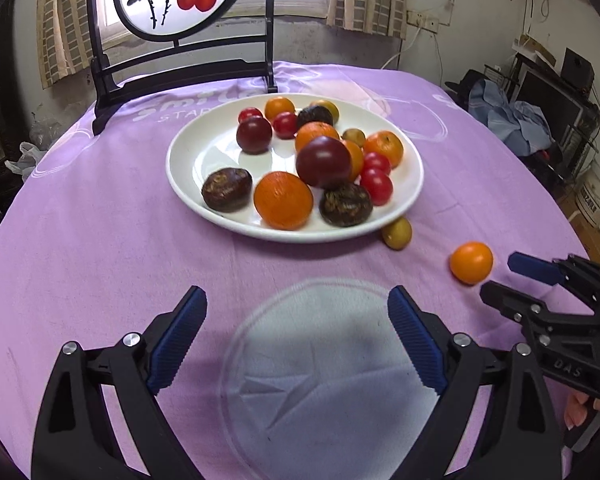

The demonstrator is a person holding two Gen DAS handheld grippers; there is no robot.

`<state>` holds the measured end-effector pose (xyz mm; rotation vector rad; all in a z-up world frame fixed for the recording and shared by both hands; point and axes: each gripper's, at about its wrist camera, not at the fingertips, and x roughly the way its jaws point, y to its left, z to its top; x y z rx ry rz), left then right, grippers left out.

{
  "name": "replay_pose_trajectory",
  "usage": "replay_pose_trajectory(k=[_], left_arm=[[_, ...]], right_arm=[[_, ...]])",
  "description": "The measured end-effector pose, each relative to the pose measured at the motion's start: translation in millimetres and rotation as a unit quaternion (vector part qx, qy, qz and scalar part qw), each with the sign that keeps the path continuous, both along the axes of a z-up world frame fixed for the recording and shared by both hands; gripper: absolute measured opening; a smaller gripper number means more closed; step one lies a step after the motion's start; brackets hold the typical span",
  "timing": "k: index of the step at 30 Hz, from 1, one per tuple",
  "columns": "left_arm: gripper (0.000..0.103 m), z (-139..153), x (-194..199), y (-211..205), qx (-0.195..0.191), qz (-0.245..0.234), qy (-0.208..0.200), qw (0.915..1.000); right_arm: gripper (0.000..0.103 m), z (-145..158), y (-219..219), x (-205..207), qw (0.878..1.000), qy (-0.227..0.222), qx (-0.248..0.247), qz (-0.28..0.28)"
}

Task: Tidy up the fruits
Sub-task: 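Grasp an orange tomato with the right gripper while the left grasps a small yellow fruit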

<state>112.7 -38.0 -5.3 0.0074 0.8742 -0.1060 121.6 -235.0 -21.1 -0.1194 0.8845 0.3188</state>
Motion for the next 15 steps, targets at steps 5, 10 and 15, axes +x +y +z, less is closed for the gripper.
replay_pose_trajectory(k=[5, 10, 15], left_arm=[[0.09, -3.1, -1.9, -5.4, 0.006, -0.006, 0.003, 1.0], [0.09, -9.4, 0.9, -7.0, 0.006, -0.008, 0.015, 0.9998], [0.09, -14.3, 4.5, -8.9, 0.009, -0.006, 0.023, 0.9997]], right_arm=[[0.056, -9.6, 5.2, 6.3, 1.0, 0.015, -0.017, 0.001], [0.055, -15.3, 14.2, 15.4, 0.999, 0.017, -0.036, 0.008], [0.038, -15.4, 15.9, 18.1, 0.999, 0.012, -0.035, 0.008]])
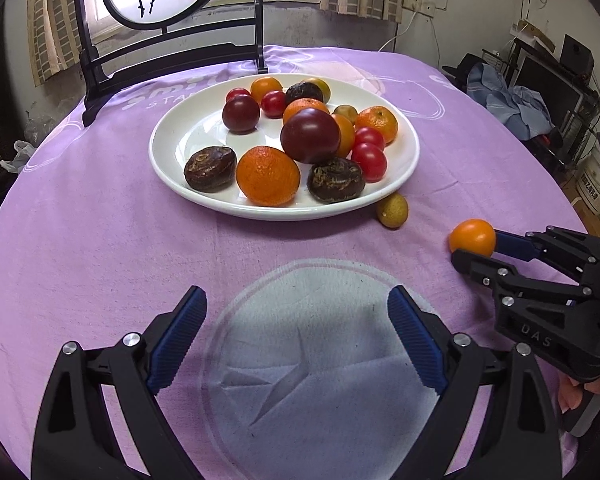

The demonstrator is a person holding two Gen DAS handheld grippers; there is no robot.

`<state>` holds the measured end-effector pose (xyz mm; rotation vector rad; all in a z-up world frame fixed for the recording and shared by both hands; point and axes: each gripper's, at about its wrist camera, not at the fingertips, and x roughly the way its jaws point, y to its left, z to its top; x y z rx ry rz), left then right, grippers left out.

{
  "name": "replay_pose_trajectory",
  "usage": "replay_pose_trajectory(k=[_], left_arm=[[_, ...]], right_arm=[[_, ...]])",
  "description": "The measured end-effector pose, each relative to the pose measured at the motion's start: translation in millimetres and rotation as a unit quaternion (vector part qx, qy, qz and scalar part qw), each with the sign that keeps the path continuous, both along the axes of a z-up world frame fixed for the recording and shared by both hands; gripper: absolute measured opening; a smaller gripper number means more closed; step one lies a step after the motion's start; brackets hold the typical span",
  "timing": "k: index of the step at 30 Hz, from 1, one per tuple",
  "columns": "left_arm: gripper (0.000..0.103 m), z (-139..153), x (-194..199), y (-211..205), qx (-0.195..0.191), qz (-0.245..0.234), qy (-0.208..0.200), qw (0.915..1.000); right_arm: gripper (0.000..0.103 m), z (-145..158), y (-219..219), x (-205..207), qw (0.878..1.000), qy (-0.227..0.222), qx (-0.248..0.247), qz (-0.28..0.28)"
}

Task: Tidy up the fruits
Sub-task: 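Grasp an orange tomato with the right gripper while the left grasps a small yellow fruit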

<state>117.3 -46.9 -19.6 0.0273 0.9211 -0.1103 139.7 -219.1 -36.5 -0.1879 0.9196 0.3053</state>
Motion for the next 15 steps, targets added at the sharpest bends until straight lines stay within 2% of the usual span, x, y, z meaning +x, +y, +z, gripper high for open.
replay_pose_trajectory(k=[4, 10, 15], left_arm=[[0.09, 1.4, 3.0, -7.8, 0.004, -0.001, -0.001, 1.0], [0.089, 2.1, 16.5, -41.5, 0.014, -0.012, -0.007, 0.9998], [0.08, -5.0, 36.1, -69.7, 0.012, -0.008, 0.007, 0.9999]], right_arm=[[0.038, 10.6, -9.8, -6.3, 1.0, -0.009, 0.017, -0.005], [0.038, 33.9, -38.5, -16.0, 0.998, -0.029, 0.053, -0.017], [0.038, 46.4, -51.9, -22.1, 0.996, -0.042, 0.069, -0.025]])
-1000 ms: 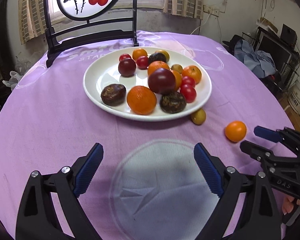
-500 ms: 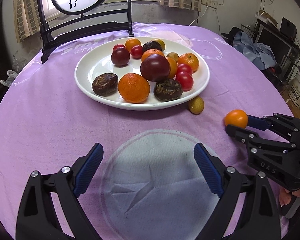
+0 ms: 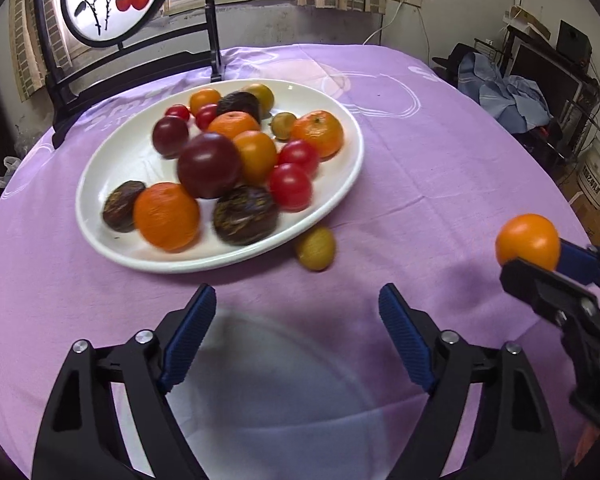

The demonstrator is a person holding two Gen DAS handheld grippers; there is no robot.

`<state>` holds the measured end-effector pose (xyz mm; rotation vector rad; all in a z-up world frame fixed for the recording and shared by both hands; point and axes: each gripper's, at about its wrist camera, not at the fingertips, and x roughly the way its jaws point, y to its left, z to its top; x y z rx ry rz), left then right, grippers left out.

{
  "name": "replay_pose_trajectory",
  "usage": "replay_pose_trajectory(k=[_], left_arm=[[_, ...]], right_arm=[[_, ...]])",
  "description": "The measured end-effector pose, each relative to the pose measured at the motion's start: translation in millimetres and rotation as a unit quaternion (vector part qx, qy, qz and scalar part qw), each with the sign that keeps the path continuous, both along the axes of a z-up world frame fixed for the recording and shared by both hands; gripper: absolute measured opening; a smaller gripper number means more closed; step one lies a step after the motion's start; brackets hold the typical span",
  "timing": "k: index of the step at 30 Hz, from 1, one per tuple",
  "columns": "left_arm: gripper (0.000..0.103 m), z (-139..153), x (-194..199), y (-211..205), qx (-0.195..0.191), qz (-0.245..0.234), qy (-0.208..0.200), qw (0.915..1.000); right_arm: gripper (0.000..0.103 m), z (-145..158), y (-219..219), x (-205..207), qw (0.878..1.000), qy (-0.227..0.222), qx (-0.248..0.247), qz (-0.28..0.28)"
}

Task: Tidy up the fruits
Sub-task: 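Grasp an orange tomato with the right gripper while the left grasps a small yellow fruit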

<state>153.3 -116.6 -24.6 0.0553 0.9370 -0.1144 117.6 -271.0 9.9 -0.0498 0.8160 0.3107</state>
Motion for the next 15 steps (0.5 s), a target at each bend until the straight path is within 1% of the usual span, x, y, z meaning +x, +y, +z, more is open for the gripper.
replay_pose_trajectory(k=[3, 5, 6, 8, 15], left_arm=[[0.071, -7.6, 15.2, -8.0, 0.008, 0.034, 0.022, 0.9992], [0.063, -11.9, 24.5, -8.3, -0.003, 0.053, 0.037, 0.9979], [0.063, -13.2, 28.7, -8.1, -0.006, 0.064, 0.041, 0.9971], [0.055, -12.3, 34.0, -8.6, -0.001, 0.08, 0.039, 0.9961], [0.051, -10.7, 40.6, -10.9, 0.004, 0.121, 0.05, 0.9914]], right_arm=[[0.038, 4.4, 3.0, -4.8, 1.0, -0.006, 0.004, 0.011], [0.038, 4.6, 4.0, -6.3, 1.0, -0.006, 0.005, 0.018], [0.038, 4.4, 4.7, -6.3, 1.0, -0.005, 0.005, 0.02], [0.038, 4.0, 4.7, -5.9, 1.0, -0.004, 0.006, 0.02], [0.038, 0.1, 6.5, -4.7, 1.0, 0.003, 0.002, 0.02]])
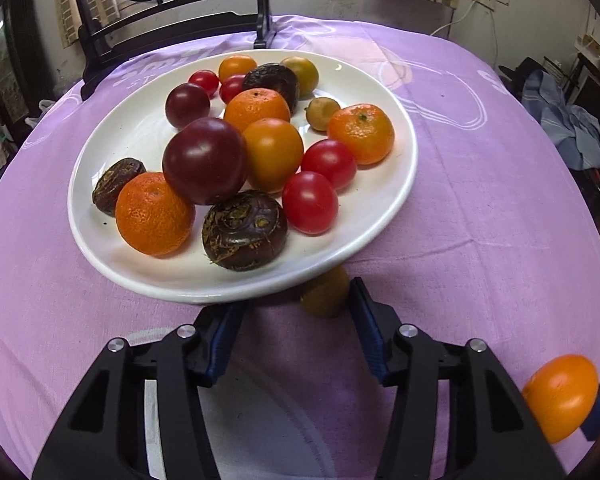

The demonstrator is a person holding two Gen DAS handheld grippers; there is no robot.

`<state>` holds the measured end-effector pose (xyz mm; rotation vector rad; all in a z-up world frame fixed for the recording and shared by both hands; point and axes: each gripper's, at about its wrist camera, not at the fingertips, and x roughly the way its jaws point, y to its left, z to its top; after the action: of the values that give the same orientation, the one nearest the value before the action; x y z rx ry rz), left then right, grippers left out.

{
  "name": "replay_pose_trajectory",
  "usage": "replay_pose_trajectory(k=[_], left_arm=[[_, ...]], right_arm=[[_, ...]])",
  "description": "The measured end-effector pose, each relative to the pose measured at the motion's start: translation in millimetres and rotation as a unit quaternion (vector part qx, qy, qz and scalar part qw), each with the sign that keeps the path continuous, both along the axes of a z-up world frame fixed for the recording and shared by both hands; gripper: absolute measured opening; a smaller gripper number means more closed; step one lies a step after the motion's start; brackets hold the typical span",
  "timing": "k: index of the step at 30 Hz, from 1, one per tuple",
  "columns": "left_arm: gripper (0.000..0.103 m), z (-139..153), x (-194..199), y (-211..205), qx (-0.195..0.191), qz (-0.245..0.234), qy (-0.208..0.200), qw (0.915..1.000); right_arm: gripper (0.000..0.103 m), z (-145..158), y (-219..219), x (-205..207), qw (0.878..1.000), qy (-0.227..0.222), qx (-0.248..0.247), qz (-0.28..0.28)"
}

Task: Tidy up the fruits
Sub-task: 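Grasp an orange tomato with the right gripper while the left grasps a small yellow fruit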

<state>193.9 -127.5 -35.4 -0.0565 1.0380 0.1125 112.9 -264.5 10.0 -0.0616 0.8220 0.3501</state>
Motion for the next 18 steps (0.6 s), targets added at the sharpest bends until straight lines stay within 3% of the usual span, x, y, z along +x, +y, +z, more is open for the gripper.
replay_pose_trajectory(k=[3, 4, 5, 18], left_arm=[[0.05, 0.4, 0.4, 0.4, -0.002, 0.009, 0.001, 1.0], [0.042, 0.5, 0.8, 0.0, -0.006, 0.008, 0.0, 0.9999], [0.025, 1.6, 0.2, -1.1, -0.024, -0.005, -0.004, 0.9997], [0.025, 4.1, -31.8, 12.5, -0.028, -0.043, -0.009, 0.9987]], right_arm=[[0.038, -1.7, 1.1, 0.6, 1.0, 0.003, -0.003, 0.001], [0.038, -1.6, 1.3, 0.1, 1.0, 0.003, -0.004, 0.002], [0.038, -1.2, 1.5, -0.3, 1.0, 0.002, -0.004, 0.003], [0.038, -3.0, 1.8, -1.4, 1.0, 0.002, -0.008, 0.005]])
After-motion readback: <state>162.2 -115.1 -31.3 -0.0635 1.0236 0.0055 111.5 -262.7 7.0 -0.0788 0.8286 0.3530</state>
